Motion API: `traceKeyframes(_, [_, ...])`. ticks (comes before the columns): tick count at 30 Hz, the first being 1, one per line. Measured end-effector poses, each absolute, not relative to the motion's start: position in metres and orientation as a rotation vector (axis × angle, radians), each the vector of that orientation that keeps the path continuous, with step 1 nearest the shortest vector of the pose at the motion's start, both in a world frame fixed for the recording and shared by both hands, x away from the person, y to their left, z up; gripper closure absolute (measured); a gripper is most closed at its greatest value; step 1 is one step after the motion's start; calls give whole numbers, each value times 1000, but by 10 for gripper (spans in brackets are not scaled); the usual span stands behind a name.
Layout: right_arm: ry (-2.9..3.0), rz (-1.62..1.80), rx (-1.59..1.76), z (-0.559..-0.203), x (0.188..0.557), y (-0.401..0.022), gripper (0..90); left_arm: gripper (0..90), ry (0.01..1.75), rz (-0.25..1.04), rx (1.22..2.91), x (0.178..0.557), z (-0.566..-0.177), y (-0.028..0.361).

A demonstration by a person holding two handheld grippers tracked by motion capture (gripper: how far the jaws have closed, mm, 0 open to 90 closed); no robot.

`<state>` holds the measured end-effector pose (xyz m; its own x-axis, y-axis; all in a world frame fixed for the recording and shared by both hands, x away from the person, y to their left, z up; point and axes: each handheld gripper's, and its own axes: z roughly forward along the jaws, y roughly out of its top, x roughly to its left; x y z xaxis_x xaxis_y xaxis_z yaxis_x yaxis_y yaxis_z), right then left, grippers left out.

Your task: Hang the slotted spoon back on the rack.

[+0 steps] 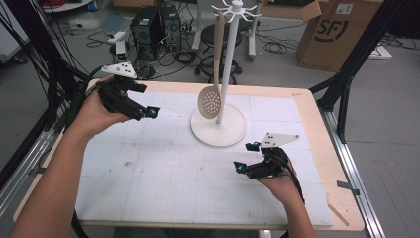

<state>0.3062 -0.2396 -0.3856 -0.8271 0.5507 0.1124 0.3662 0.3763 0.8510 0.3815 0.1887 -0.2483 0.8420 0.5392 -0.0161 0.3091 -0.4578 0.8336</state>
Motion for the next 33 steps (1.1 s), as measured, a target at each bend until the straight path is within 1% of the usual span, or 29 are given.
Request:
traceKeyframes(7, [2444, 1427, 821, -386, 307, -239, 166, 17, 577, 301, 2066, 363, -272, 198])
traceKeyframes(14, [2449, 1422, 830, -387, 308, -238, 166, 17, 580, 299, 2089, 354, -295, 204])
traceKeyframes(24, [2451, 1418, 845, -388, 309, -239, 166, 17, 590, 260, 2046, 341, -322, 215])
traceKeyframes(33, [2458, 1408, 848, -391, 311, -240, 166, 17, 565, 288, 2031, 320, -346, 219])
